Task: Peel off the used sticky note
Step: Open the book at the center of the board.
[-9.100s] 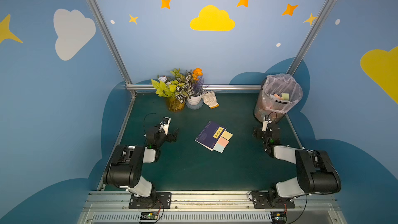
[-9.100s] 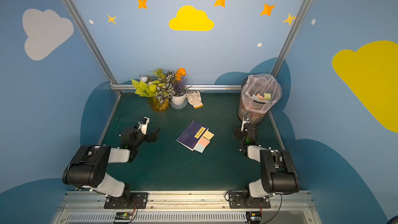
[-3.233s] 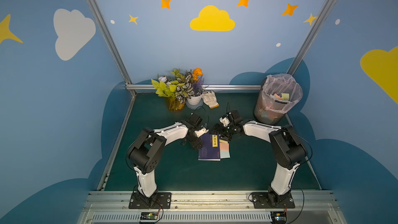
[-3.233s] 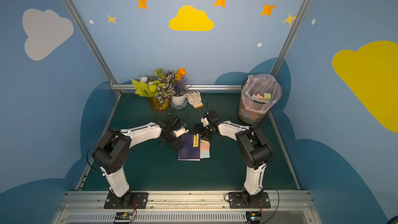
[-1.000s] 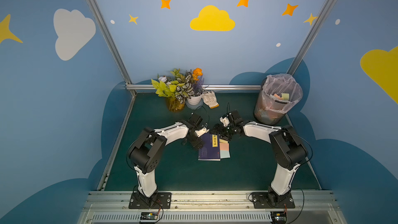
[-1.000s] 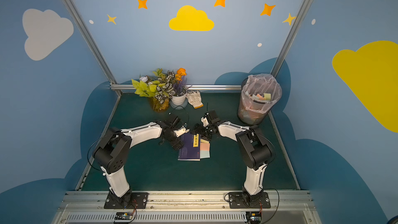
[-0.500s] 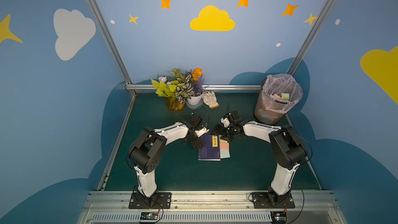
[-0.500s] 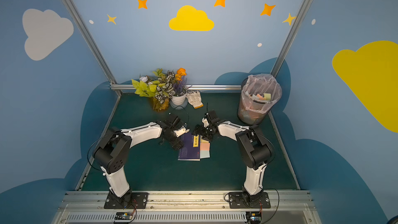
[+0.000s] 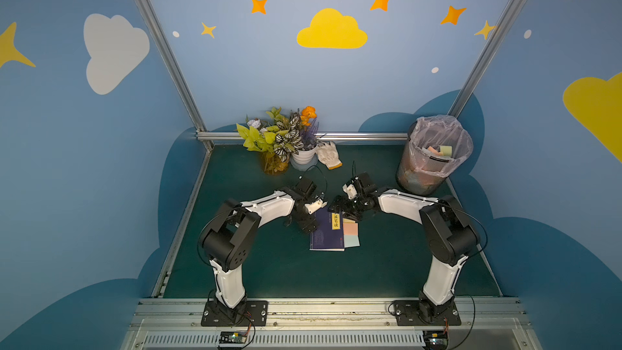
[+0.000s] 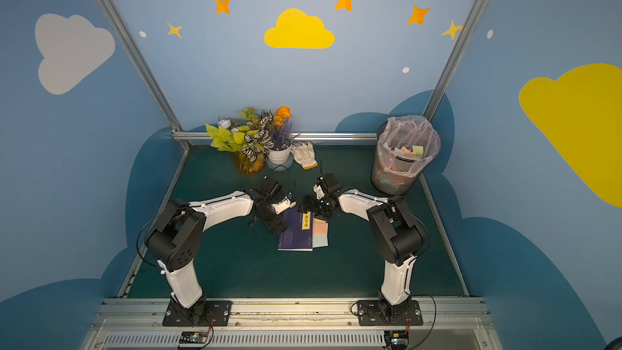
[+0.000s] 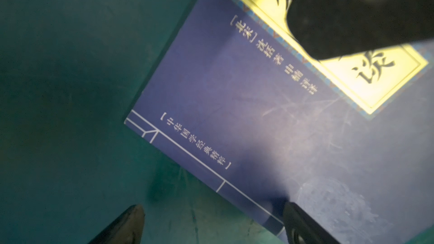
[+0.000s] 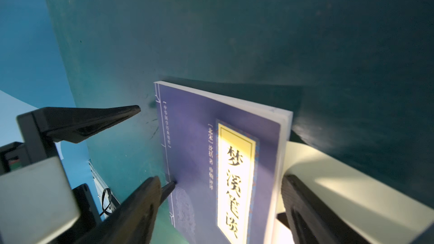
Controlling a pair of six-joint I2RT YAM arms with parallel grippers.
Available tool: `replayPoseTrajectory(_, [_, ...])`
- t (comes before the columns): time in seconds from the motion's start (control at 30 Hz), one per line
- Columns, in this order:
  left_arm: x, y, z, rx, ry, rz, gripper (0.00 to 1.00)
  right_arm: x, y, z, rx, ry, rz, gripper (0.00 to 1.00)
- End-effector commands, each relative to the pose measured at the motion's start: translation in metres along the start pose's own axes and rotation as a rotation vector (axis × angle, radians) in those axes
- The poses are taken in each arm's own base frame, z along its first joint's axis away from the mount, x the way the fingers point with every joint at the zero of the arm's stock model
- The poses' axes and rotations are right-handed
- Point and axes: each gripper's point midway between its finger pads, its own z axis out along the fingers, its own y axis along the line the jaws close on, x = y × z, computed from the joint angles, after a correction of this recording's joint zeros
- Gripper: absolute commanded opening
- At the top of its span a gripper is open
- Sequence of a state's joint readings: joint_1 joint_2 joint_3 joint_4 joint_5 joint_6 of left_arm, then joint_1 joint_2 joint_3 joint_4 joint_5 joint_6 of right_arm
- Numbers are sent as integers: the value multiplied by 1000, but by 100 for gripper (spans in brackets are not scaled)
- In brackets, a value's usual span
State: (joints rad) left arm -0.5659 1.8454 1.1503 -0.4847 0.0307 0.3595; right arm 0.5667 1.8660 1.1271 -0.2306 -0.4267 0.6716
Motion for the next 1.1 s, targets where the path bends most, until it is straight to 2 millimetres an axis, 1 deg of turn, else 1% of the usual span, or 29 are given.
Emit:
replayPoseTrajectory(0.0, [25, -5, 19, 8, 97, 17, 96, 0, 13, 1, -28, 13, -26, 84])
replayPoseTrajectory(0.23, [26, -6, 19, 10, 97, 17, 96, 1, 23, 1, -87, 13, -27, 82])
replayPoseTrajectory(0.4, [25, -6, 19, 10, 97, 17, 96, -3, 36, 1, -188, -3, -16, 78])
replayPoseTrajectory(0.63, [25, -6, 18, 11, 95, 18, 96, -5, 37, -1, -276, -20, 11, 74])
replayPoseTrajectory(0.73, [25, -6, 18, 10, 94, 19, 96, -8, 33, -1, -291, -33, 32, 69])
replayPoseTrajectory(0.83, [24, -6, 17, 11, 91, 20, 96, -12, 28, -1, -289, -44, 52, 57])
replayPoseTrajectory(0.9, [23, -6, 16, 12, 84, 25, 96, -15, 27, -3, -286, -55, 62, 46])
replayPoseTrajectory(1.07, [13, 0, 5, 11, 62, 30, 96, -22, 30, -12, -279, -86, 56, 41])
